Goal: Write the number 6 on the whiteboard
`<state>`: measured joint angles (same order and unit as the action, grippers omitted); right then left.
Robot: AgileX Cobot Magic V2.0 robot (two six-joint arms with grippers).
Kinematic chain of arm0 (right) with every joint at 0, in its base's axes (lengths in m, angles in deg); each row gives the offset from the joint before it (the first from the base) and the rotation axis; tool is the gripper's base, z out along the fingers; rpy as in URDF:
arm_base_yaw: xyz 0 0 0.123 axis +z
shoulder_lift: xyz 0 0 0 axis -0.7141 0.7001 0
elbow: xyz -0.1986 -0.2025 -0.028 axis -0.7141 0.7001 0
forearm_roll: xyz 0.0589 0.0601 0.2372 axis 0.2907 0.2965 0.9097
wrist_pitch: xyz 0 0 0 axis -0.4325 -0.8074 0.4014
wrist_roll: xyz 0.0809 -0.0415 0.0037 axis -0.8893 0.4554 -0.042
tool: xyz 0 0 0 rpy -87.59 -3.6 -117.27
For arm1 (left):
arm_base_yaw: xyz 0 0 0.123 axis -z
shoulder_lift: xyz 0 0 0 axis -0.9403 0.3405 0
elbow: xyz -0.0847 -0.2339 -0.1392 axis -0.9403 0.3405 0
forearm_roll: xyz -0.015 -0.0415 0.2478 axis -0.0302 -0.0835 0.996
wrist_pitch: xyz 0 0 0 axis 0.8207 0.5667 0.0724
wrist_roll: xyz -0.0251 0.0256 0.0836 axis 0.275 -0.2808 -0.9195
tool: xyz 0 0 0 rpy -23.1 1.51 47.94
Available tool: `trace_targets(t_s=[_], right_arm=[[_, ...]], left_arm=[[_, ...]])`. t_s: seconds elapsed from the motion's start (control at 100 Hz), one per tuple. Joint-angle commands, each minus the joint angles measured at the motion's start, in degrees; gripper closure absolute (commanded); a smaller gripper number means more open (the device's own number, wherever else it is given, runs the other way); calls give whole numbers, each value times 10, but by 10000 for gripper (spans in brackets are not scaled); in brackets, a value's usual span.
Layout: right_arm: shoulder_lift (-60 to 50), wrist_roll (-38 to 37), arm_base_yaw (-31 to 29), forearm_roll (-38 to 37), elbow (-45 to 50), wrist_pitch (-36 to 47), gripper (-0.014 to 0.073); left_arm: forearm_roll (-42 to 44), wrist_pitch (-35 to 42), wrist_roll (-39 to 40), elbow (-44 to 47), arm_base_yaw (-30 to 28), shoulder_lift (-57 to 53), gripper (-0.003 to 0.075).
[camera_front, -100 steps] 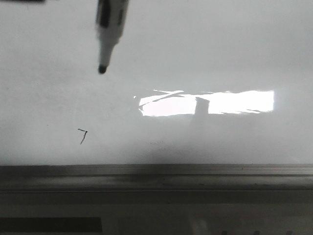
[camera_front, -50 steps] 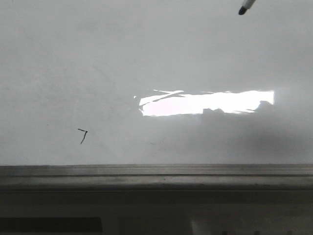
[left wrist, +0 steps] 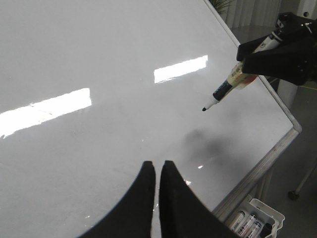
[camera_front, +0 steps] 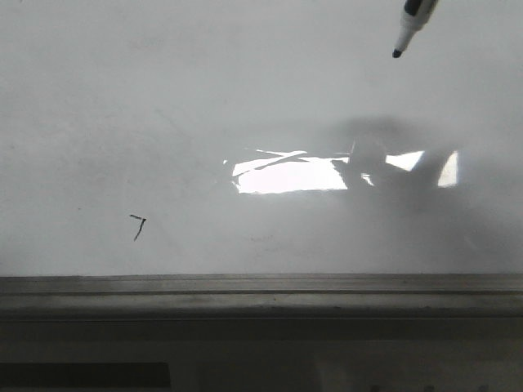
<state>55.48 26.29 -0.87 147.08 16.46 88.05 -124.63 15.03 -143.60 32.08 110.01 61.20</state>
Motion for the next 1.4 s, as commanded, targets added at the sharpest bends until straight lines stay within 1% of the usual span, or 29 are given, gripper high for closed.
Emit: trace_targets(t_s=[0.0, 0.24, 0.43, 0.8, 0.98, 1.29, 1.39], right_arm=[[16, 5, 1, -15, -33, 15, 657], [51, 5, 2, -19, -53, 41, 657], [65, 3, 4, -20, -59, 43, 656], [62, 2, 75, -20, -69, 57, 656], [62, 2, 86, -20, -69, 57, 657], [54, 2, 86, -19, -69, 4, 657], [42, 2, 86, -15, -68, 0, 656]], left_arm=[[-13, 18, 7, -16, 0, 2, 741], [-13, 18, 7, -16, 0, 2, 741], [-13, 18, 7, -16, 0, 2, 741], [-13, 18, 7, -16, 0, 2, 741], [-13, 18, 7, -16, 0, 2, 741], [-13, 18, 7, -16, 0, 2, 741], [-13, 18, 7, -16, 0, 2, 741]])
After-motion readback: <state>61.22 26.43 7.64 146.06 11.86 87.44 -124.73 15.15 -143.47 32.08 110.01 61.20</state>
